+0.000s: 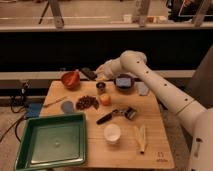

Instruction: Place eraser in table surface

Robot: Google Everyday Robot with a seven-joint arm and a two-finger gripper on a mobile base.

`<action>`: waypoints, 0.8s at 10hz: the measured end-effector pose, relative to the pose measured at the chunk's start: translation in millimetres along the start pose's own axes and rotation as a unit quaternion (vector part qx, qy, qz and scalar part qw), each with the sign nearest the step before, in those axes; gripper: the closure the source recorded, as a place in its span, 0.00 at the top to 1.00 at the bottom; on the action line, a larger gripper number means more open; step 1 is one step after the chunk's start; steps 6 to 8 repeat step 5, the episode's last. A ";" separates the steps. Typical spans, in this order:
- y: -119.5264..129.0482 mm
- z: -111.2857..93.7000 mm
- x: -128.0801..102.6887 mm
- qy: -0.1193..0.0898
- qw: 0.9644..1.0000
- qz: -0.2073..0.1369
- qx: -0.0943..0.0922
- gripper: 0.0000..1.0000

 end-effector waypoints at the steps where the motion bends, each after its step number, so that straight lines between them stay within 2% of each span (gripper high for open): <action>1: 1.1 -2.0 2.7 0.003 1.000 0.001 -0.004 0.00; 3: 4.2 -12.6 11.9 0.014 1.000 0.003 -0.013 0.00; 5: 6.3 -33.4 26.6 0.028 1.000 0.010 -0.006 0.00; 8: 6.3 -33.4 26.6 0.028 1.000 0.010 -0.006 0.00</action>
